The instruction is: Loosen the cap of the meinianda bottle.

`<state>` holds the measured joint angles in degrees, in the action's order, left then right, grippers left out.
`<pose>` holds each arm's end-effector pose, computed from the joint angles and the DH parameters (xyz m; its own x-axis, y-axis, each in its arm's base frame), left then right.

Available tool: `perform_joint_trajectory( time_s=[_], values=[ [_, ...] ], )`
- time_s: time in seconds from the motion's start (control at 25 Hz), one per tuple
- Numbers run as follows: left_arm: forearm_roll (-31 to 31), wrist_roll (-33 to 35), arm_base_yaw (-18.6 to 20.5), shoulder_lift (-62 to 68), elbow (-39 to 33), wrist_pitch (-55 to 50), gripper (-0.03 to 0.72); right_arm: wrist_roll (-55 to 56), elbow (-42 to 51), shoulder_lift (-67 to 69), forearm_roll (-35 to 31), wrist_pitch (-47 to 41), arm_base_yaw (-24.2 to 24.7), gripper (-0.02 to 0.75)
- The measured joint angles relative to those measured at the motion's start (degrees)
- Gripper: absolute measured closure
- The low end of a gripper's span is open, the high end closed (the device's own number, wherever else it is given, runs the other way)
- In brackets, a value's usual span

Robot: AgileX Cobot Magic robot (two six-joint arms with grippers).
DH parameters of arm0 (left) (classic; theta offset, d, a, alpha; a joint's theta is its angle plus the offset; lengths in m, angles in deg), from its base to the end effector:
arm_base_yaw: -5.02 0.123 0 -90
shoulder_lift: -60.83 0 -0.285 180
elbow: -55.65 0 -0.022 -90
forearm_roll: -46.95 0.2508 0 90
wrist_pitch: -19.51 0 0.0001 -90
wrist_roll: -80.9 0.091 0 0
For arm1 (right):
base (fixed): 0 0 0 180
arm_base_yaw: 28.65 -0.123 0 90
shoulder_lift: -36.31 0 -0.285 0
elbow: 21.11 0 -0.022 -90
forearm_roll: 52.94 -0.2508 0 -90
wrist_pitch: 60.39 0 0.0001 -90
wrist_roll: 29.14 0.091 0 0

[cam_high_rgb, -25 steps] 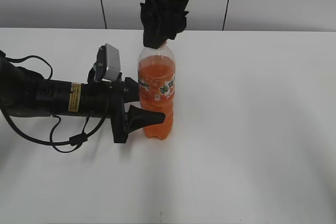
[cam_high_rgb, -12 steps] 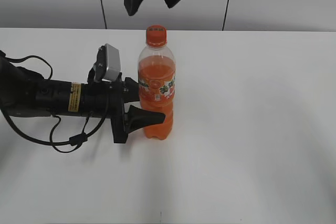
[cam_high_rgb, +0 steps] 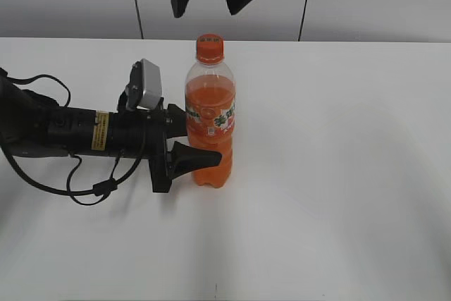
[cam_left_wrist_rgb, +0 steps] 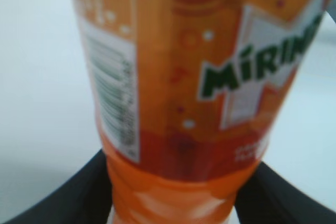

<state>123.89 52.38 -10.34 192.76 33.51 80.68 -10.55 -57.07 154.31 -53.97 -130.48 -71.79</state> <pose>0.3221 -0.1690 0.0874 -0.0811 0.3384 -0.9375 0.9855 0.1678 -0.0247 0.3066 0.2894 0.3507 -0.8339 -0.3367 -0.4373 -0.4427 0.8812 0.1659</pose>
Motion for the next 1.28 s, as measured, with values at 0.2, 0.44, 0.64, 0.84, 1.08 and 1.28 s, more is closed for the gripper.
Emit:
perform_joint_trajectory(
  time_s=[0.2,0.44,0.64,0.84,1.08,1.28],
  values=[
    [0.0,0.0,0.0,0.0,0.0,0.0,0.279,0.01,1.73,0.28,0.0,0.0,0.0,0.292],
    [0.0,0.0,0.0,0.0,0.0,0.0,0.279,0.18,4.27,0.28,0.15,-0.07,0.0,0.309],
    [0.0,0.0,0.0,0.0,0.0,0.0,0.279,0.29,4.55,0.28,0.09,0.0,0.0,0.31],
    [0.0,0.0,0.0,0.0,0.0,0.0,0.279,0.43,4.55,1.75,-0.63,0.0,0.0,0.31],
    [0.0,0.0,0.0,0.0,0.0,0.05,0.279,0.43,4.56,2.16,-2.41,0.0,0.0,0.347],
    [0.01,0.0,0.0,0.0,0.0,0.05,0.279,0.43,4.56,2.16,-1.62,-0.19,0.0,0.435]
  ],
)
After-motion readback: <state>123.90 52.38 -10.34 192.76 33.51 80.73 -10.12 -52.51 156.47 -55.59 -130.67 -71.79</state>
